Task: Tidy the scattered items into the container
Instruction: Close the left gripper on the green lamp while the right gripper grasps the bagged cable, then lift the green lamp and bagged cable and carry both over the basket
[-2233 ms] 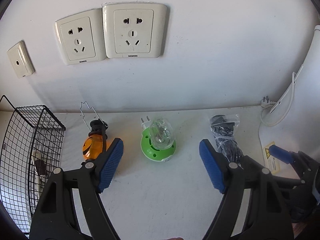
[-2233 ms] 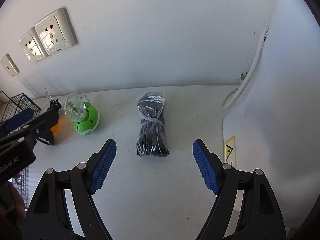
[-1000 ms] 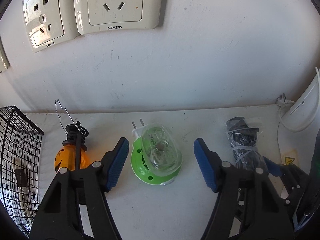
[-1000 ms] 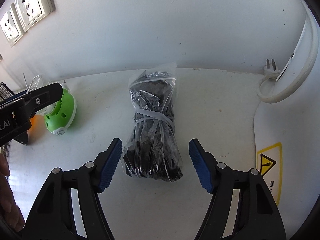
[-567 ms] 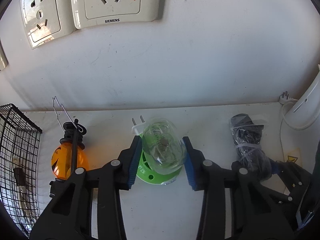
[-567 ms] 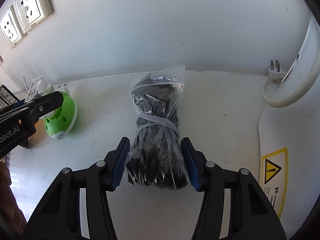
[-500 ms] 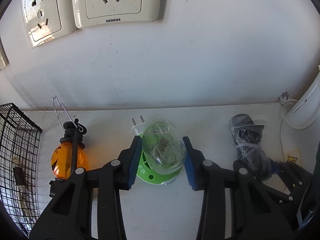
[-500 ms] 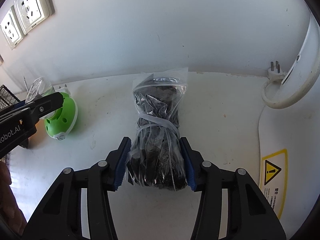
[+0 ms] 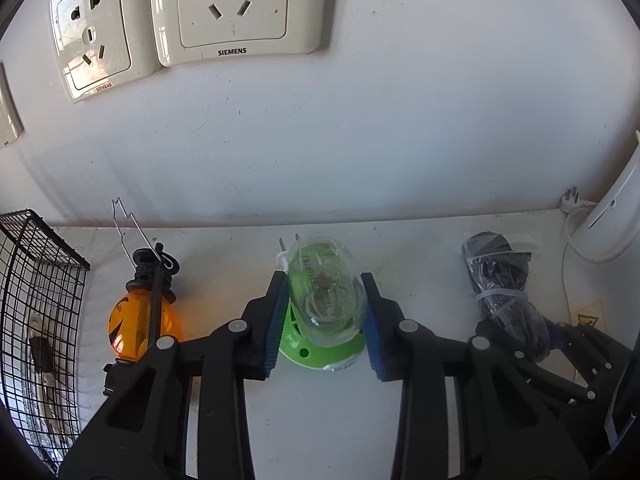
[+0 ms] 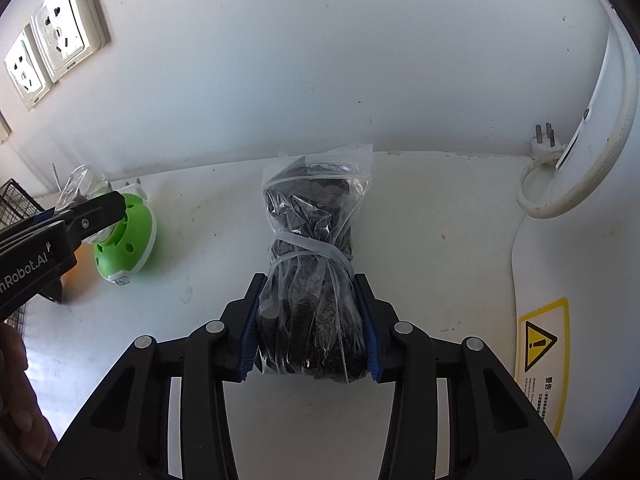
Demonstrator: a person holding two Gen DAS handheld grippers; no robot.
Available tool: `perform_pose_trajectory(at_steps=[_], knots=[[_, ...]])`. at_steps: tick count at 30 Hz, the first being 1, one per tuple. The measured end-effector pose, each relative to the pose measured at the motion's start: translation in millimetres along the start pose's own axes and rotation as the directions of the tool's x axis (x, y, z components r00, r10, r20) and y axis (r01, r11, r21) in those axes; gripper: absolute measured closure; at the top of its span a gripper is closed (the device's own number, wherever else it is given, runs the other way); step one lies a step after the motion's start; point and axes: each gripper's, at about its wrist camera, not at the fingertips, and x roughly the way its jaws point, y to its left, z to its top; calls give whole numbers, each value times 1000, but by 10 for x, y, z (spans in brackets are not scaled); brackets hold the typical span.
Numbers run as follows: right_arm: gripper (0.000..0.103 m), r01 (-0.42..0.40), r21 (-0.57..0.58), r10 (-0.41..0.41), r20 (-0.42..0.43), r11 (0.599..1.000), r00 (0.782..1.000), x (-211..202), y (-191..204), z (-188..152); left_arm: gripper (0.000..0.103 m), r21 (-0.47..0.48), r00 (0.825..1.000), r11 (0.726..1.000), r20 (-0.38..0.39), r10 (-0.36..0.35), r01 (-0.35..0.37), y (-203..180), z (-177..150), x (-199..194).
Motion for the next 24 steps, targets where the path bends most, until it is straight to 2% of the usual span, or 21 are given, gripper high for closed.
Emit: perform_pose_trajectory(at_steps=[16,24], knots=[[62,-1,-13,1,19,1000,1000,-88,74,-19,77,23,1000,1000,29,7,-8,21,-41,-32],[62,-1,-22,2,41,1000,999,-193,137,-15,77,28,998,1000,63,3,-4,42,-44,-185]])
